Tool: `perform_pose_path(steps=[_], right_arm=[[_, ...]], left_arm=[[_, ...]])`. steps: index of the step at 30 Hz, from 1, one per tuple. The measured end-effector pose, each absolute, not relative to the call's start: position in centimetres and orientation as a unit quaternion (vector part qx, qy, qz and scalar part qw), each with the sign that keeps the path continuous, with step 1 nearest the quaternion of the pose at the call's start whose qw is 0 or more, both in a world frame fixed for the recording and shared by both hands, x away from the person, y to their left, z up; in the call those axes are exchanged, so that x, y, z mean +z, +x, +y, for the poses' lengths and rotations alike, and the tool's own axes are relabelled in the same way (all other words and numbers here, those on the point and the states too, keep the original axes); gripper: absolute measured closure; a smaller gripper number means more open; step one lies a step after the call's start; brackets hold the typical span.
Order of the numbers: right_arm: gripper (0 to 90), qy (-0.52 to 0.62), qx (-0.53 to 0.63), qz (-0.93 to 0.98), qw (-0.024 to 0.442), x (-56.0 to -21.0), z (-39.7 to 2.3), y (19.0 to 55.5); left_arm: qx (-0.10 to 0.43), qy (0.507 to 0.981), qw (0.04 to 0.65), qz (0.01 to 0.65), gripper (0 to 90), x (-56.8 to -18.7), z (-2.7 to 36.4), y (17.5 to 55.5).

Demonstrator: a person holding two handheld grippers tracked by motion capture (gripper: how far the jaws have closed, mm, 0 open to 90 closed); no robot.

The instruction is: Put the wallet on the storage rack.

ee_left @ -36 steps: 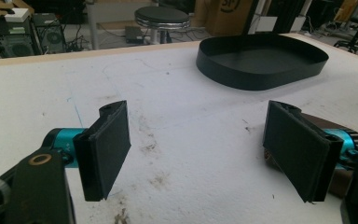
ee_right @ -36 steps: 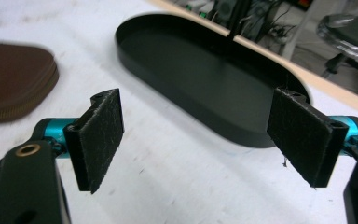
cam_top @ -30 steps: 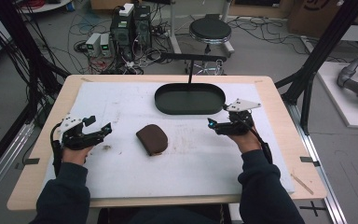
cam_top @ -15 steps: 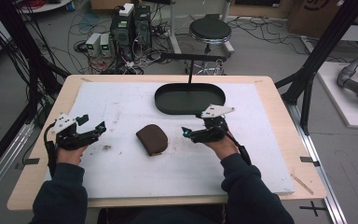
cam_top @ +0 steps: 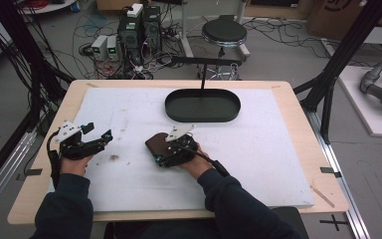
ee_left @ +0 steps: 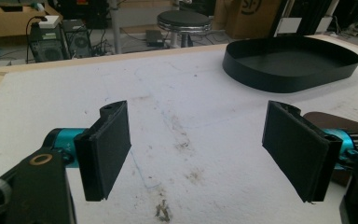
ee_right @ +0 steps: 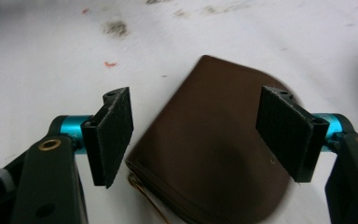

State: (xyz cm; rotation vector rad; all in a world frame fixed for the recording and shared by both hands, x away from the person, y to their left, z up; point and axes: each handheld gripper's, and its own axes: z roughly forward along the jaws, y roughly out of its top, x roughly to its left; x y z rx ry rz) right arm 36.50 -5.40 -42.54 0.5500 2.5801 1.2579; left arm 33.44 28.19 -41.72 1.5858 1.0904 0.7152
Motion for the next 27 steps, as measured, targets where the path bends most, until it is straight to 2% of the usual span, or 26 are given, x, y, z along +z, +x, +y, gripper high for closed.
perform_pose_path(steps=[7,11,16,17,19,20,21,23,25,27], right_arm=[[31.7,0.171,0.385,0.895,0.149,-43.3,-4.5,36.4],[39.0,0.172,0.370,0.901,0.147,-43.0,-5.3,36.8],[43.2,0.180,0.356,0.903,0.162,-42.7,-6.6,37.1],[42.8,0.186,0.351,0.902,0.167,-42.6,-6.8,37.1],[35.5,0.202,0.344,0.897,0.190,-42.6,-7.0,37.2],[35.5,0.202,0.344,0.897,0.190,-42.6,-7.0,37.2],[27.6,0.212,0.345,0.894,0.194,-42.7,-6.9,37.2],[20.4,0.214,0.349,0.890,0.199,-43.0,-6.6,37.2],[19.0,0.210,0.348,0.894,0.191,-43.5,-6.2,37.3],[16.1,0.189,0.333,0.900,0.209,-43.8,-5.9,37.1]], left_arm=[[0.299,0.661,0.517,0.455,23.5,-41.7,28.2,33.4],[0.297,0.662,0.516,0.455,23.9,-41.7,28.2,33.4],[0.297,0.661,0.517,0.456,23.9,-41.8,28.2,33.4],[0.297,0.661,0.517,0.456,23.9,-41.8,28.2,33.5],[0.296,0.663,0.515,0.455,23.9,-41.8,28.2,33.5],[0.296,0.663,0.515,0.455,23.9,-41.8,28.2,33.5],[0.295,0.662,0.516,0.456,23.9,-41.8,28.1,33.5],[0.295,0.662,0.517,0.456,24.0,-41.8,28.1,33.5],[0.296,0.662,0.517,0.456,24.0,-41.8,28.1,33.5],[0.296,0.660,0.518,0.456,24.0,-41.8,28.1,33.5]])
